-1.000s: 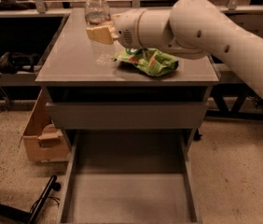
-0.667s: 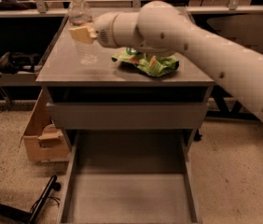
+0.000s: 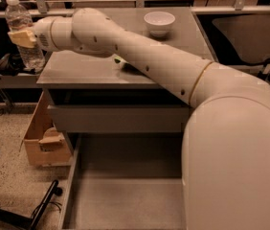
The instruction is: Pick water bottle from middle drawer and place on counter
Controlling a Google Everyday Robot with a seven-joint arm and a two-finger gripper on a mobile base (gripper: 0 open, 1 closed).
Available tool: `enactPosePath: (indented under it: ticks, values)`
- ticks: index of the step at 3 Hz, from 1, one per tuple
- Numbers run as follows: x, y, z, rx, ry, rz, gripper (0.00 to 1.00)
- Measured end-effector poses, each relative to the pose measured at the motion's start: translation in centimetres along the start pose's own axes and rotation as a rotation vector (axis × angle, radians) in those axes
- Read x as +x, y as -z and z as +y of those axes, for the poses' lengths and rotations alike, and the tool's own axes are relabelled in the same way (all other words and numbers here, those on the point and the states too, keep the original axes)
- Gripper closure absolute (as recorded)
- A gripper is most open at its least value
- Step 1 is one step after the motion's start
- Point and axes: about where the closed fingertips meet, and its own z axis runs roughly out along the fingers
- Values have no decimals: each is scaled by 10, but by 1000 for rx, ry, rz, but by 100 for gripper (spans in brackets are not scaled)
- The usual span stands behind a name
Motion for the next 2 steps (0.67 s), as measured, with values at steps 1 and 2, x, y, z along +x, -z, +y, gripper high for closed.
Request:
enactPosePath:
  ticks: [1,2]
  values:
    - [11,-23,-8,-5,-9,15,100]
    - [24,-8,-47,37,-36,36,100]
